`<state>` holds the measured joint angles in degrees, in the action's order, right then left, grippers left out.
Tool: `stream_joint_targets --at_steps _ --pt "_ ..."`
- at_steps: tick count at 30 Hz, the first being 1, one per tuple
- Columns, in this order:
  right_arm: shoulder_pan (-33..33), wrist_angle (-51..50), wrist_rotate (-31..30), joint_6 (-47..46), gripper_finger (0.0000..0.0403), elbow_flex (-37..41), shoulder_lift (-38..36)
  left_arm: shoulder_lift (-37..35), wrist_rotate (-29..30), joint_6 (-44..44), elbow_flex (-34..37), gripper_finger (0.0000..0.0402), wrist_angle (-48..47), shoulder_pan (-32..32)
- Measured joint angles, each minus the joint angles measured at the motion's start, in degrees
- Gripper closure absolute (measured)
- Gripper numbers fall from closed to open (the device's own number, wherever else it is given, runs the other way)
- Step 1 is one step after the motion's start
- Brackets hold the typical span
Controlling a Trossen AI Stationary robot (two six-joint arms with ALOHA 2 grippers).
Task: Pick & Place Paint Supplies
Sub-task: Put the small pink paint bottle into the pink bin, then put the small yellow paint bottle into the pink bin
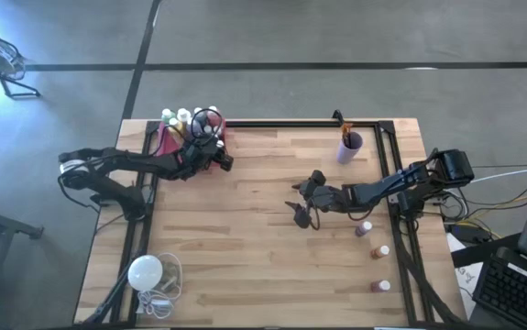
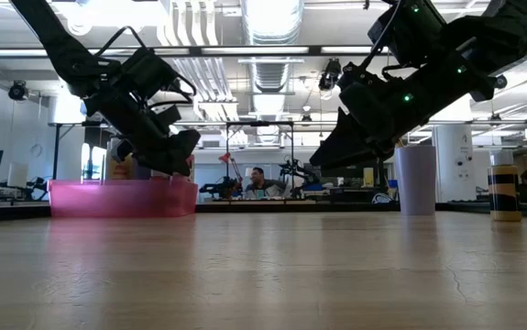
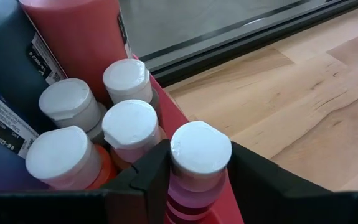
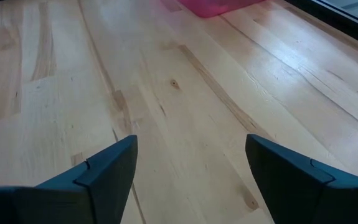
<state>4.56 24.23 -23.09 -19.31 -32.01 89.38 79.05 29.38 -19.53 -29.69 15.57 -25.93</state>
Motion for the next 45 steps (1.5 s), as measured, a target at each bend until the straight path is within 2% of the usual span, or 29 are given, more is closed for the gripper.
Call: stream_joint_targets --at_steps 7,17,24,29,32,38,42,45 --pt "0.0 -0.03 0.03 -0.12 0.009 0.13 0.0 -0.49 -1.42 0.53 -0.03 0.023 -0.43 0.0" --pt "0.0 -0.07 0.11 -0.2 0.0076 0.22 0.0 -3.81 -1.79 1.99 -3.68 0.0206 -9.14 -0.16" --pt "0.0 -0.26 0.13 -0.2 0.0092 0.22 0.0 -6.88 -1.51 5.35 -7.31 0.0205 -11.3 -0.22" --pt "0.02 -0.55 0.13 -0.19 0.0108 0.22 0.0 -10.02 -1.89 6.22 -11.85 0.0205 -16.46 -0.13" --pt "0.02 -1.22 0.13 -0.04 0.0116 0.22 0.0 -11.9 -6.2 5.93 -14.74 0.0205 -20.0 -0.11" --pt "0.02 -1.38 0.61 -0.01 0.0129 0.22 -0.01 -14.59 -23.41 3.96 -18.02 0.0208 -19.32 0.97" --pt "0.02 -1.38 0.65 -0.01 0.0139 0.22 0.0 -14.78 -31.64 3.84 -17.87 0.0209 -11.95 3.71" --pt "0.02 -1.36 0.66 0.0 0.0147 0.22 0.0 -14.11 -33.28 4.31 -17.86 0.0209 -5.87 6.56"
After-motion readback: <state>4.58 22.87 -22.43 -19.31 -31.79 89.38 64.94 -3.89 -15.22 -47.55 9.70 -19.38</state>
